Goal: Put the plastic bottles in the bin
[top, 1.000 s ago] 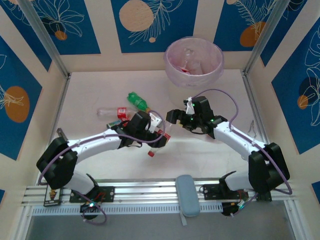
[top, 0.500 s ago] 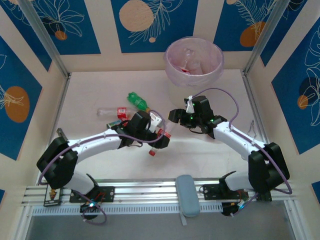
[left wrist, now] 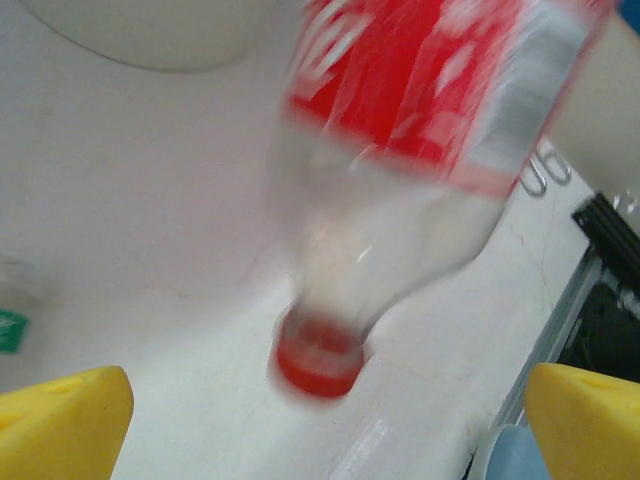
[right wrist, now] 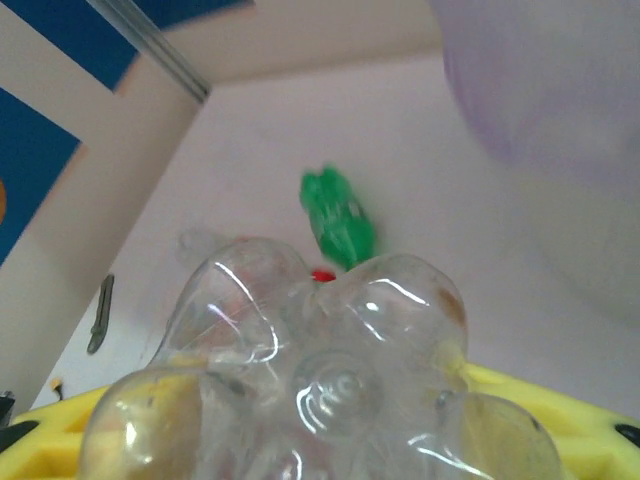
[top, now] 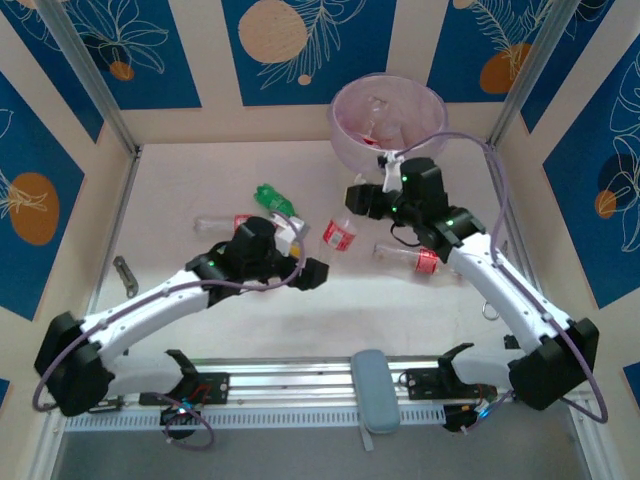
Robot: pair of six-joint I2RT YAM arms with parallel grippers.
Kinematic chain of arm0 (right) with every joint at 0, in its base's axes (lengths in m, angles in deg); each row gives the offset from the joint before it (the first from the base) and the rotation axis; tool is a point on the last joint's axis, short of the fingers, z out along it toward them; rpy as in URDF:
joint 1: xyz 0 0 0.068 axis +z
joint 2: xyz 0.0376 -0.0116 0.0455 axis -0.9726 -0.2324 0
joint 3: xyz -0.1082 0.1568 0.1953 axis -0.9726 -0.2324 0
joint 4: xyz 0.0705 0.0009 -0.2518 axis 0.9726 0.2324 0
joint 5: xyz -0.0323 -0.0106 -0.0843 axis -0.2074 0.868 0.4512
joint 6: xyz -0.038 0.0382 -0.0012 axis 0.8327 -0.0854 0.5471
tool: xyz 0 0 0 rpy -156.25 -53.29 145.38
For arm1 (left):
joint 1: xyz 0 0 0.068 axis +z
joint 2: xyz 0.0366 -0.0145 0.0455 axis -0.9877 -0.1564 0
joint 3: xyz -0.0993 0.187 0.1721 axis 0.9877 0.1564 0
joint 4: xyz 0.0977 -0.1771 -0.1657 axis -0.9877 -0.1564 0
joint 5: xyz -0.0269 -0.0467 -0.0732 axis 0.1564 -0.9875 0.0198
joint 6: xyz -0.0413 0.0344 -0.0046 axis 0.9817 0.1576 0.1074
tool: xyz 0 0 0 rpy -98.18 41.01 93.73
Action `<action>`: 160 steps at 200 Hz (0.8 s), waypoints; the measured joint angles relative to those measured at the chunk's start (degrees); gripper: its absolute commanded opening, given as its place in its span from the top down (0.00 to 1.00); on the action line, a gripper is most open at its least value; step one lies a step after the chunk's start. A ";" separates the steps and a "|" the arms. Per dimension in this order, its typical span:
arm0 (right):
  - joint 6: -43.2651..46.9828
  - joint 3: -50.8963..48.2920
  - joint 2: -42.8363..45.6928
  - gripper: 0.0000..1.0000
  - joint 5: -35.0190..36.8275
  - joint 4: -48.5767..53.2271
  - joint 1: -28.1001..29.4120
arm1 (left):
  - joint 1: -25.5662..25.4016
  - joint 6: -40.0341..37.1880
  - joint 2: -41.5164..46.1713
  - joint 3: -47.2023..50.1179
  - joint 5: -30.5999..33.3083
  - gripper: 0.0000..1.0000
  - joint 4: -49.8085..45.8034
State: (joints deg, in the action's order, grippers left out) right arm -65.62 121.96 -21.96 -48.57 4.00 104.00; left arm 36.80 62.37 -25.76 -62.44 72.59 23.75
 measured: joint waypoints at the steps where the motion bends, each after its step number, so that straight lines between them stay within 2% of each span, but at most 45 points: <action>1: 0.17 0.22 0.07 0.48 0.13 0.11 0.00 | 0.09 0.07 0.20 0.07 0.04 0.00 -0.09; 34: 8.17 10.10 1.33 0.49 5.07 1.01 0.33 | 4.48 3.69 6.40 2.67 3.65 0.00 -4.94; 81: 18.62 21.00 -2.03 0.49 14.36 -2.40 -0.70 | 5.35 6.16 7.30 5.53 5.81 0.00 -8.55; 113: 21.81 26.95 -7.06 0.49 17.62 -5.90 -5.84 | 5.35 6.47 6.64 5.64 5.77 0.00 -8.66; 160: 21.22 36.02 -14.43 0.49 18.05 -6.80 -14.73 | 5.35 6.88 7.54 7.08 5.79 0.00 -8.68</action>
State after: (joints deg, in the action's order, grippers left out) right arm -44.39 157.98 -36.39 -30.52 -2.80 89.27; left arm 42.15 69.26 -18.22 -55.36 78.38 15.08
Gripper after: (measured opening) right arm 0.555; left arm 0.999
